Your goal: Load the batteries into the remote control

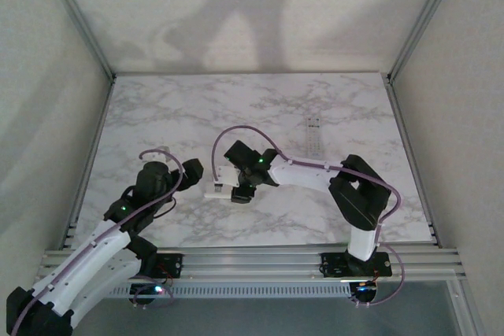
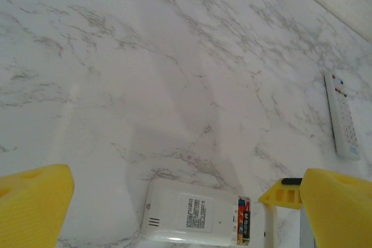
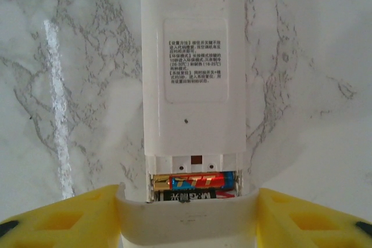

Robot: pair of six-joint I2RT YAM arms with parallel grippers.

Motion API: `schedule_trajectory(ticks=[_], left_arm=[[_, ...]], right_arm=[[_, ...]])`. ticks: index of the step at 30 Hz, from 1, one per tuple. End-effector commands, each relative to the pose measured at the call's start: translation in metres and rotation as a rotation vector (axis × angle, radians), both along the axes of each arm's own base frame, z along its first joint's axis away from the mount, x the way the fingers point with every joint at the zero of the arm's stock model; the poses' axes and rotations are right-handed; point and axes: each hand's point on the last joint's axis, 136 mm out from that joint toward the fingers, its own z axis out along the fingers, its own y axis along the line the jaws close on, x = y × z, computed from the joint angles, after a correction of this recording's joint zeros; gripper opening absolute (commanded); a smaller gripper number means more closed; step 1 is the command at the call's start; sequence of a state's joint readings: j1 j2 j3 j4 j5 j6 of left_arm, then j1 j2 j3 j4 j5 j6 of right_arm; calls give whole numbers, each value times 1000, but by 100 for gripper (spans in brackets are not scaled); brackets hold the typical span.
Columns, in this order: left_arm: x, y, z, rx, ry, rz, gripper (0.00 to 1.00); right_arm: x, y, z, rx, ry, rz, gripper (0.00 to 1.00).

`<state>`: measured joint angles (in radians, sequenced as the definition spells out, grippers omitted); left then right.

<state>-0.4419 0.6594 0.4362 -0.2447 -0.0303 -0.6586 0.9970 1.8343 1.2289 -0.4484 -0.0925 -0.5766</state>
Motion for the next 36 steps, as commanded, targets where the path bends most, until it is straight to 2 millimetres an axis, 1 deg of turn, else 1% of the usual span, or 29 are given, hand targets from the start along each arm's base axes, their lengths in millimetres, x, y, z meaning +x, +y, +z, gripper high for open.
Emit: schedule_trajectory(ticks=[1,9,17,30,36], left_arm=[[-1,9,-2,-7,6,34,99],[-2,10,-5,-8,5,28,99],[-1,11,-7,-4,11,24,99],[-1,12,-6,-4,6,31,99],[-1,13,-7,-5,7,33,99]], right_arm=[[-3,10,-4,9,26,0,57],[1,5,-15,-44,20,-7,57],[8,9,-22,-55,3,-11,58],[-1,5,-33,-93,54,5,59],[0,3,-31,-103,49,1,65]])
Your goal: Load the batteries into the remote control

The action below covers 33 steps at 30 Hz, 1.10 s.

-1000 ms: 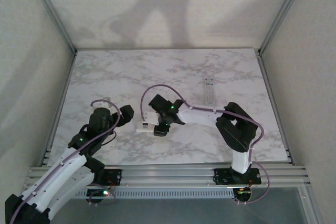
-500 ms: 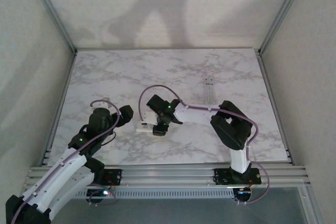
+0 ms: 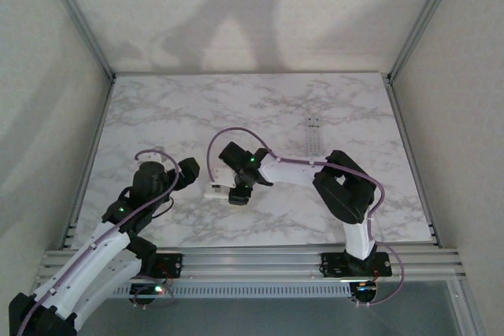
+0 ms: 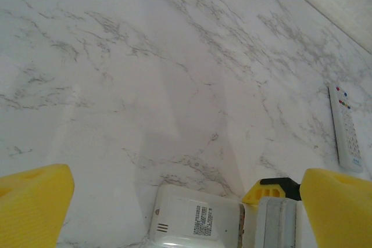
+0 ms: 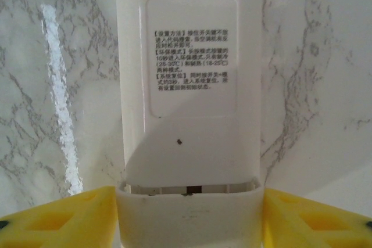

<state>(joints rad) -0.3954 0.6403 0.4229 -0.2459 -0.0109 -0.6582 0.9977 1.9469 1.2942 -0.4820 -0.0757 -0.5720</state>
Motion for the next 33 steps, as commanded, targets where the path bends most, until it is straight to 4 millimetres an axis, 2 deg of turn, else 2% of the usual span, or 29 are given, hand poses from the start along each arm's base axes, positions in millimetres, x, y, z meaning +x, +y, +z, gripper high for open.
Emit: schedule_trajectory(ticks=[1,13,17,21,24,26,29,33], left_arm=[[-2,3,-5,5,8,4,99],[-3,1,-7,-8,14,-4,99],[-3,-3,-12,-17,32,-23,99],[-2,-10,-25,-22,85,-46,99],[-1,-14,-38,-33,128,-60,99],[0,-16,-46,-39,154,-63,99],[1,-15,-59,-44,197,-50,99],[2,-17,-76,-49,272,-49,94]], right_arm=[[-5,0,-2,-24,18,12,66],[0,6,22,24,-19,0,73],[-1,9,43,80,-22,-16,73],[-1,8,73,209,11,-105,72],[8,2,99,359,119,-316,72],[19,-3,108,434,216,-511,68],[25,-7,106,475,345,-761,63],[25,-14,86,464,498,-1061,62]])
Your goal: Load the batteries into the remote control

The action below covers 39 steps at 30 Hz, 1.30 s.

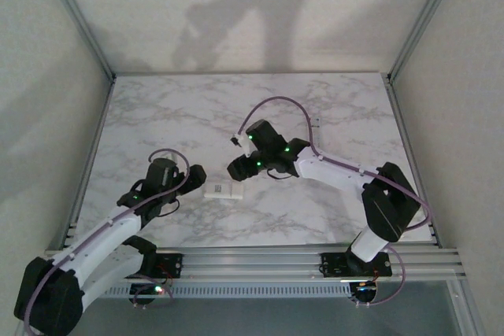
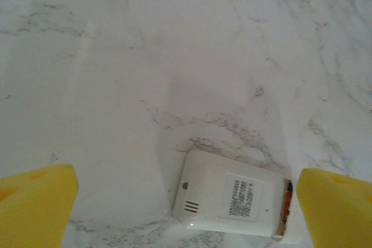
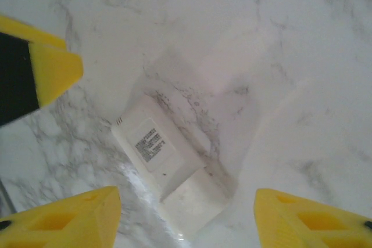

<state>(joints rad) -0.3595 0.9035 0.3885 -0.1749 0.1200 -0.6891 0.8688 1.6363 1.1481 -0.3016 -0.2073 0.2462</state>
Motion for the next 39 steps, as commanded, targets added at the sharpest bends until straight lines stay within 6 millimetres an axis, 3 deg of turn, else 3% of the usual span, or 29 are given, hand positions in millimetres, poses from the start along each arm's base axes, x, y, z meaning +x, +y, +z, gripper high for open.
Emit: schedule_trajectory(ticks=[1,7,14,22,39], left_arm=[[2,-4,-11,-32,42,-2,94],[-2,-13,-28,-48,111,-45,87],[-6,-22,-37,-74,158,-84,84],[-9,-28,-46,-77,200,-126,83],[-9,-27,-50,-66,207,-127,83]], right_arm=[[-7,-4,-23,42,281,-306,62],[-24,-4,-52,-14,395,-399,60],[-26,-12,-77,-91,404,-437,56],[-31,-2,-92,-107,427,-391,55],[-32,-6,-105,-188,411,-382,48]])
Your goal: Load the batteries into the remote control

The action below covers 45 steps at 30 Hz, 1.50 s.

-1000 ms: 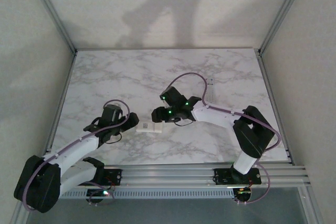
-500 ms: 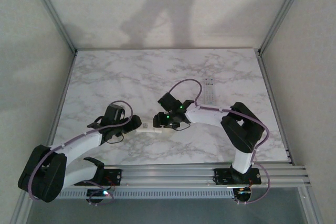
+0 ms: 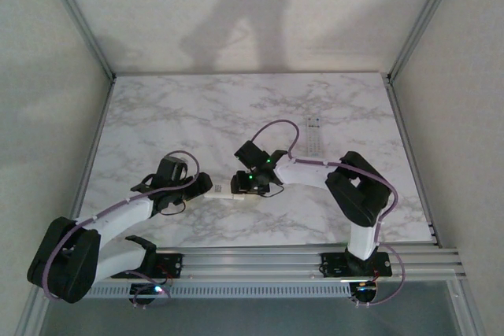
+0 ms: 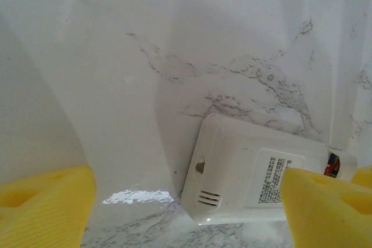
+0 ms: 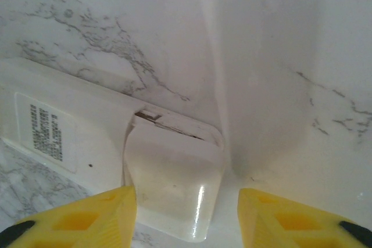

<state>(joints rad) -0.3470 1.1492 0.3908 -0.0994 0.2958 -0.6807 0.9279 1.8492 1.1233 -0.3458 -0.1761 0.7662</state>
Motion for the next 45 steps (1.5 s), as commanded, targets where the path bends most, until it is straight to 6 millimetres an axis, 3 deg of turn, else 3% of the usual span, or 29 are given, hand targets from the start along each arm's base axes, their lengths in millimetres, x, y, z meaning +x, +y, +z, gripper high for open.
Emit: schedule_trajectory(ticks=[1,11,17,27,45], left_arm=[[0,-2,-3,-4,8,-18,83],[-4,-8,-13,0,46,-43,82],[-3,-2,-15,38,49,-30,82],[-3,-2,-15,37,46,-25,81],[-1,-1,-11,44,36,-20,81]], right_arm=[[0,2,-3,-36,-13,15,48],[9,4,-11,-95,-7,-17,42],[13,12,-6,-62,26,-28,43],[22,7,32,-9,-37,-43,51],[29,-5,2,-102,-51,-32,43]])
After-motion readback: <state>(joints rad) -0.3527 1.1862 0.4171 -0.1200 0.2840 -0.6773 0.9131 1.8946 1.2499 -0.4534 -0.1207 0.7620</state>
